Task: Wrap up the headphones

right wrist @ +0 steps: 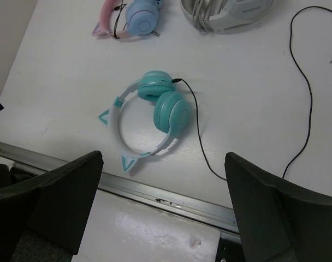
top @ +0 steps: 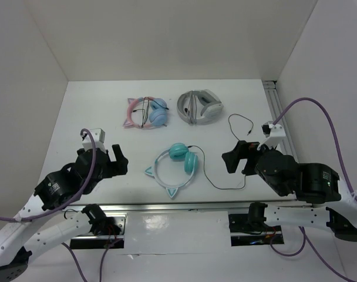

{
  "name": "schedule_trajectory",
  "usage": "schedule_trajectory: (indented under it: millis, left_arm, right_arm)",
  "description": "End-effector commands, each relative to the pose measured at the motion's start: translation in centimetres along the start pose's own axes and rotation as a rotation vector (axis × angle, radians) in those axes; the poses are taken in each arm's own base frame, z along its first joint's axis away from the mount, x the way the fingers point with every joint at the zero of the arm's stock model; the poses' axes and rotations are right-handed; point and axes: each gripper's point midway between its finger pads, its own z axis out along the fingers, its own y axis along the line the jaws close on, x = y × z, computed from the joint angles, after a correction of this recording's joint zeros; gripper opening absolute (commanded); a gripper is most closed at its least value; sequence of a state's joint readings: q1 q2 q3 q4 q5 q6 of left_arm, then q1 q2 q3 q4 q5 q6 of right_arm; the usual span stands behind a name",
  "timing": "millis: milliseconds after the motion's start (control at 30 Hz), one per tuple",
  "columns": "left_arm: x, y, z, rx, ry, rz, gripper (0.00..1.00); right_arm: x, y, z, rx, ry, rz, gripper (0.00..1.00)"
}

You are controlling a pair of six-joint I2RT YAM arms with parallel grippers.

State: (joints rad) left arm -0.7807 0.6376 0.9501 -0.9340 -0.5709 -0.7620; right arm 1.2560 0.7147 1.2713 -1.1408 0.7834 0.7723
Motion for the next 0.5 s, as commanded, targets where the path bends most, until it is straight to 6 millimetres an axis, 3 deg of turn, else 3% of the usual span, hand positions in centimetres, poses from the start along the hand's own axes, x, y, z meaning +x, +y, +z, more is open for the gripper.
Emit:
schedule_trajectory:
  millis: [0,200,233,333,400,467]
  left_arm:
    - [-1.0,-1.0,-0.8,0.075,-0.038,-0.021,1.00]
    - [-2.3,-0.6,-2.0,0.115,-0.118,-0.081,1.00]
    - [-2.6,-1.3,-2.6,0.151,-0.113,-0.100,1.00]
    - [-1.7,-2.6,-0.9,0.091,-0.018,-0.155,1.00]
    - [0.3,-4.0,1.6,0.028,0.095,-0.155,1.00]
    - [1.0,-6.5,3.1,0.053,0.160,-0.211,1.00]
  right_arm:
    - [-1.1,-0.5,-0.3,0.021,-0.039,0.017,1.00]
    - [-1.1,0.1,-0.4,-0.042,-0.052,0.029,1.00]
    - [-1.1,0.1,-0.4,-0.042,-0.052,0.029,1.00]
    - [-1.0,-0.1,0.1,0.017,-0.041,0.006,1.00]
    - [-0.5,-0.2,0.7,0.066,-0.021,-0.029,1.00]
    - [-0.6,0.1,1.1,0.080,-0.018,-0.035,1.00]
